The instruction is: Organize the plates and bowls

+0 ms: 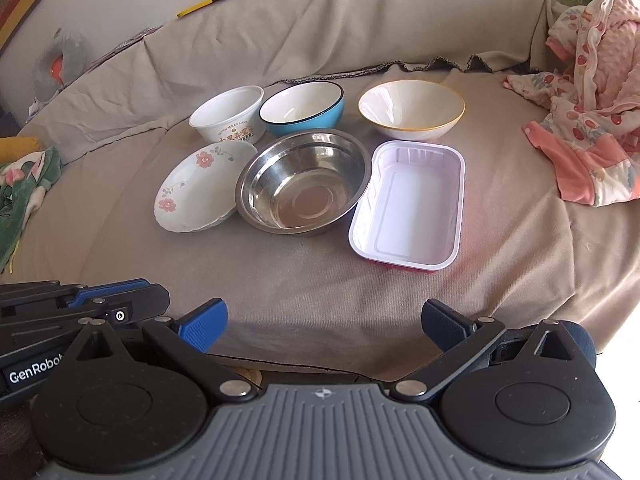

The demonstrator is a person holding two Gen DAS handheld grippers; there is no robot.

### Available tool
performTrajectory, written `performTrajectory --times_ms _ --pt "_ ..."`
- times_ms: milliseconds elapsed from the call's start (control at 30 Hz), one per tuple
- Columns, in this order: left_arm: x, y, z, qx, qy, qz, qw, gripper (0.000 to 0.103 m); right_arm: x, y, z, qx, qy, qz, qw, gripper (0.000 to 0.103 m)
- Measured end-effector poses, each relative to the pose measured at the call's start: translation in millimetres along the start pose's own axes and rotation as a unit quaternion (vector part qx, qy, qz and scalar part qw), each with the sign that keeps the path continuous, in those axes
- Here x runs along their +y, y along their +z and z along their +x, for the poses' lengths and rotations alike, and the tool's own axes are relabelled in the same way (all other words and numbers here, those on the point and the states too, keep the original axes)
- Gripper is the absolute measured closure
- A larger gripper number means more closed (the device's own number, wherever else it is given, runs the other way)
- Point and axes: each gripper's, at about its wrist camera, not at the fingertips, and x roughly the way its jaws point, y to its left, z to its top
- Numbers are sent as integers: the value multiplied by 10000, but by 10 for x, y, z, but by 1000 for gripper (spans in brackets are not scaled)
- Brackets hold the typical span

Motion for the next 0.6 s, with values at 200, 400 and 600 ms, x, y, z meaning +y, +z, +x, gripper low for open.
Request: performTrajectory --times_ms 200,400,600 --pt "2 13 1 -20 -34 13 10000 89 -28 1 -24 -33 21 50 10000 0" --pt "6 37 39 36 -56 14 10000 89 -57 3 7 4 50 103 9999 0" --pt "17 43 54 45 -59 -1 10000 89 -62 1 16 18 50 108 9999 0"
